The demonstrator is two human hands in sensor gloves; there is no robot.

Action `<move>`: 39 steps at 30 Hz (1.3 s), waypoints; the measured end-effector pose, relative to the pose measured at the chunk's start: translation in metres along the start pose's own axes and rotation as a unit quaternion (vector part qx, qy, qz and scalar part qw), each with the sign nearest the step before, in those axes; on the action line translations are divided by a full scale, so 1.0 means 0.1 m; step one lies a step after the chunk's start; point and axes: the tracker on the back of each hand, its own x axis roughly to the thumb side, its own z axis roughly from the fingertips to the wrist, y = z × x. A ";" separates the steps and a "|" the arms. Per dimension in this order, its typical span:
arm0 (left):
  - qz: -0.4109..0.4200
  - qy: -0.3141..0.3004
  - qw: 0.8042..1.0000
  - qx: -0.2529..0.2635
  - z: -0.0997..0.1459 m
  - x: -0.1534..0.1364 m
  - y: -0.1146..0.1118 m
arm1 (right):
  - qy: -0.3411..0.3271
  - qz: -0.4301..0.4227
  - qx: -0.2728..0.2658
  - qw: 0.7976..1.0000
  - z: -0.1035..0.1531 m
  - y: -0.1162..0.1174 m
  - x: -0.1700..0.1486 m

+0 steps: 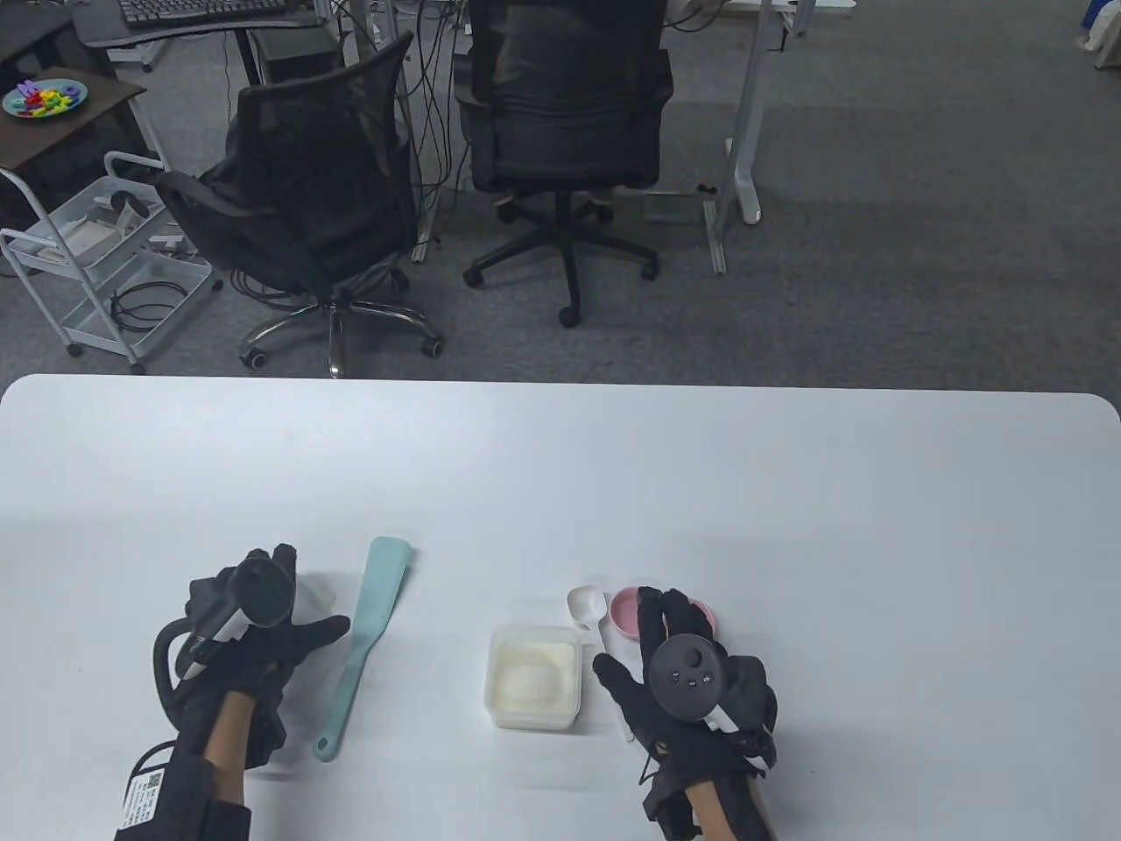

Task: Scoop white sugar with coffee spoon and level it off using dessert spatula

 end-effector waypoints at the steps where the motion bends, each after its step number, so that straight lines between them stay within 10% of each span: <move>1: 0.012 -0.016 1.000 -0.005 0.02 0.07 0.03 | 0.000 0.001 0.001 1.000 0.00 0.00 0.00; 20: 0.025 -0.232 0.972 -0.004 0.51 1.30 -0.02 | -0.022 -0.015 0.000 1.000 -0.01 0.06 0.04; 39: -0.009 -0.223 0.975 -0.009 0.49 1.32 -0.11 | 0.087 0.215 -0.044 0.972 -0.15 0.47 0.28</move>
